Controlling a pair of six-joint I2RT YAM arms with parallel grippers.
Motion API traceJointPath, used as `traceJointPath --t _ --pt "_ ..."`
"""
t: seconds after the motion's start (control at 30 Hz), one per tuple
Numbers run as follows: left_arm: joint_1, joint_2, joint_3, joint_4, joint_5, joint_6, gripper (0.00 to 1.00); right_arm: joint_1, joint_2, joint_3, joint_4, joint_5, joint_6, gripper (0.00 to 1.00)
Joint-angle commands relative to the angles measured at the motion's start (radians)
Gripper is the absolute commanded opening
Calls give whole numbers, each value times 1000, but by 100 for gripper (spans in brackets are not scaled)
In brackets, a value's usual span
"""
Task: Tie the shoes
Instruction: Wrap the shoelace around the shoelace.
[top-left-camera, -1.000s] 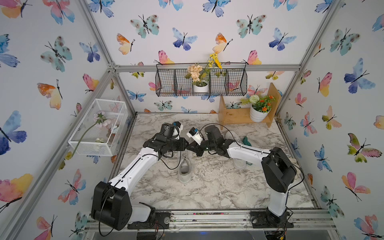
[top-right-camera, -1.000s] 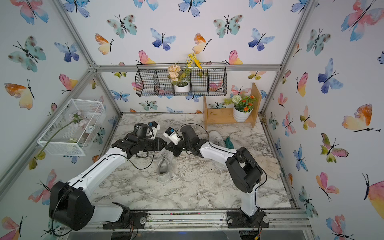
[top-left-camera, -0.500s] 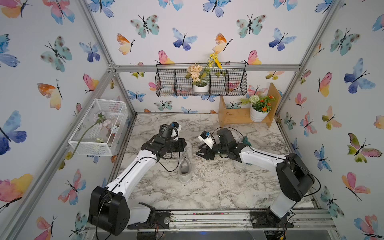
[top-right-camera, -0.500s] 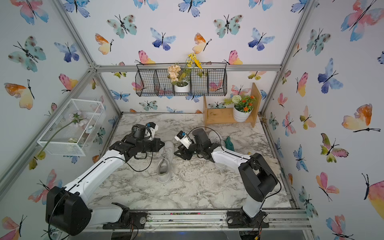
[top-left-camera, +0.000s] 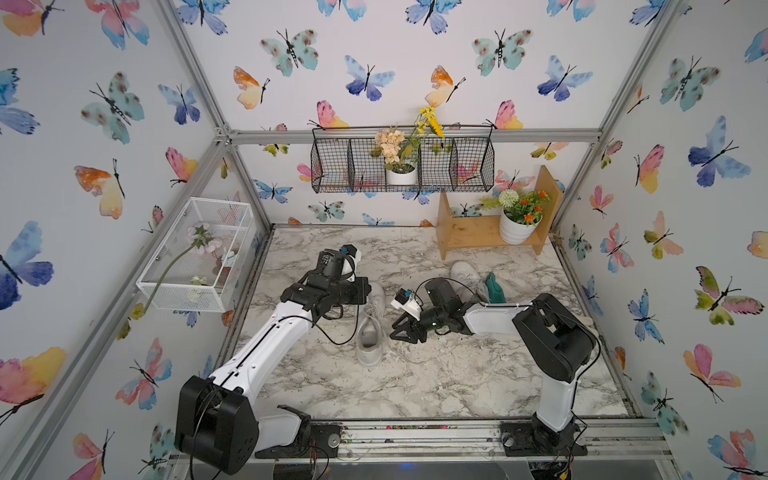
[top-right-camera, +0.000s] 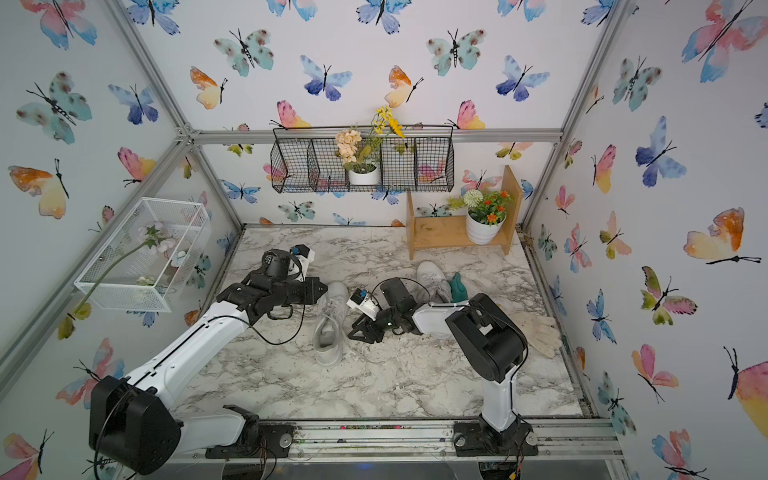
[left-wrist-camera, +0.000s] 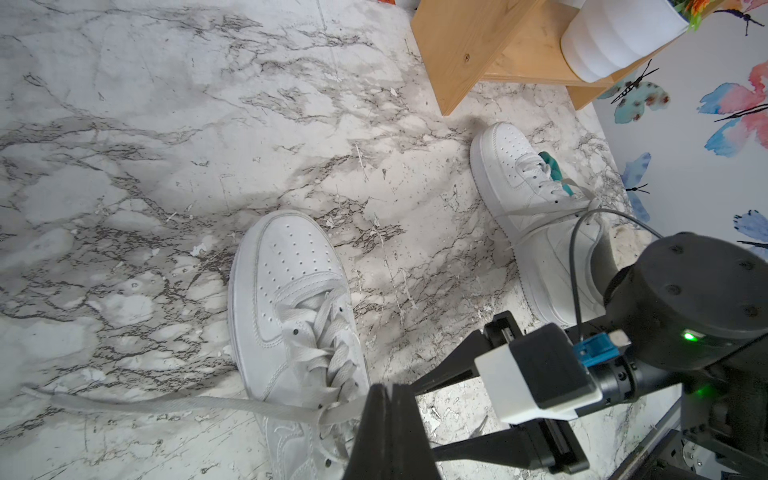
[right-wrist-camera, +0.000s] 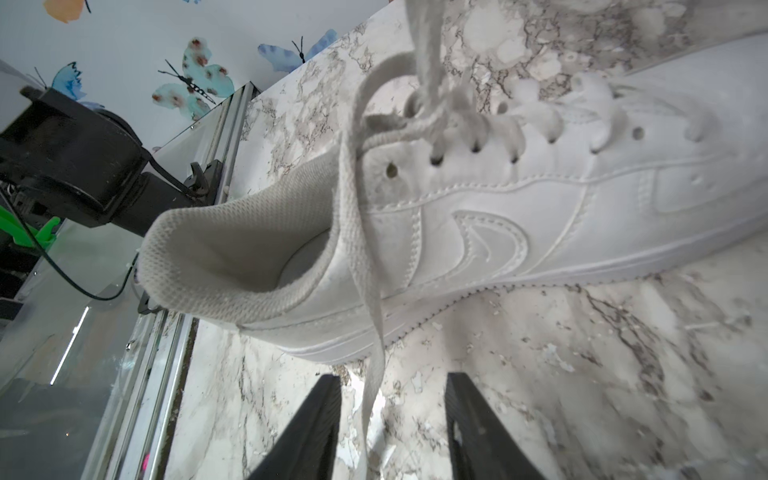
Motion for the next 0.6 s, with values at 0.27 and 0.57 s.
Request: traceJointPath --t 0.27,0.57 --pt "5 0 -3 7 -12 -3 0 26 90 92 58 -74 15 33" --pt "8 -3 -9 5 -18 -1 0 35 91 99 73 -90 34 22"
